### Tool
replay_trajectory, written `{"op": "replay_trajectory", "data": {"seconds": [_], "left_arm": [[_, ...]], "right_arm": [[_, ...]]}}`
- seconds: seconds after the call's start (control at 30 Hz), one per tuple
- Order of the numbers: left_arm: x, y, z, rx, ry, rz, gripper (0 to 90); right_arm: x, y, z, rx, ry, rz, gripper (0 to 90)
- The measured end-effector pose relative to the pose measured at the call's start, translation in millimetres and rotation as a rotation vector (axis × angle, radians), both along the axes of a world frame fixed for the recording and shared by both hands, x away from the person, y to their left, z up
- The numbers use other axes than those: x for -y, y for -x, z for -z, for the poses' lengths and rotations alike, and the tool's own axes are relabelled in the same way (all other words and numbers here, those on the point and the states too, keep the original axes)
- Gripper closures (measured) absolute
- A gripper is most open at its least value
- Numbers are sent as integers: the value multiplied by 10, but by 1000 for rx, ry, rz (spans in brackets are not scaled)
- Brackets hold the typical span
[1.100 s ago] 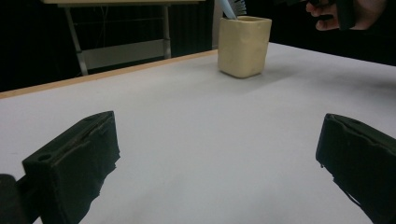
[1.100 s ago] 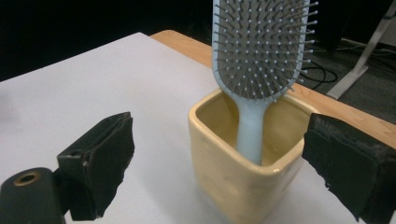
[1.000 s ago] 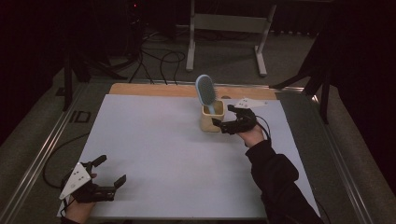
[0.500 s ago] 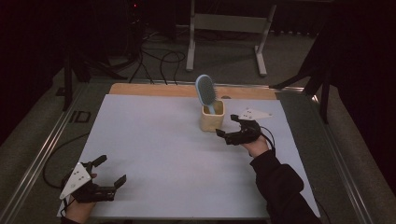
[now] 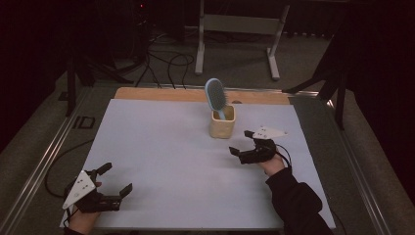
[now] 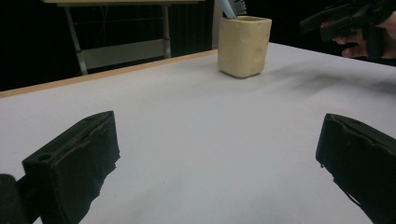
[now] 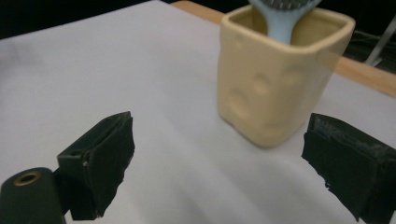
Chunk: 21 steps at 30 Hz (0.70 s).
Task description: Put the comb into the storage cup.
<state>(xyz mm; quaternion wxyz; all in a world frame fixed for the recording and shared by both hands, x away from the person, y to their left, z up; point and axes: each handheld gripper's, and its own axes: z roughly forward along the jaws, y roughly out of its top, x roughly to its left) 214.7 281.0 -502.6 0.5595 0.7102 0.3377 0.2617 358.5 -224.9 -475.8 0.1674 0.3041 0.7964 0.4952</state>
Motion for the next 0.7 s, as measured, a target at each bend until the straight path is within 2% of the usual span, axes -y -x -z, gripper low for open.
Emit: {"op": "replay_trajectory", "data": {"seconds": [0.3, 0.5, 0.7], "left_arm": [[1, -2, 2, -2, 0, -1, 0], [-1, 0, 0, -1, 1, -2, 0], [-2, 0, 0, -1, 0, -2, 0]], "right_arm": [[107, 178, 103, 7, -2, -5, 119], [166, 288, 214, -23, 16, -8, 110], [235, 381, 275, -30, 26, -17, 109]]}}
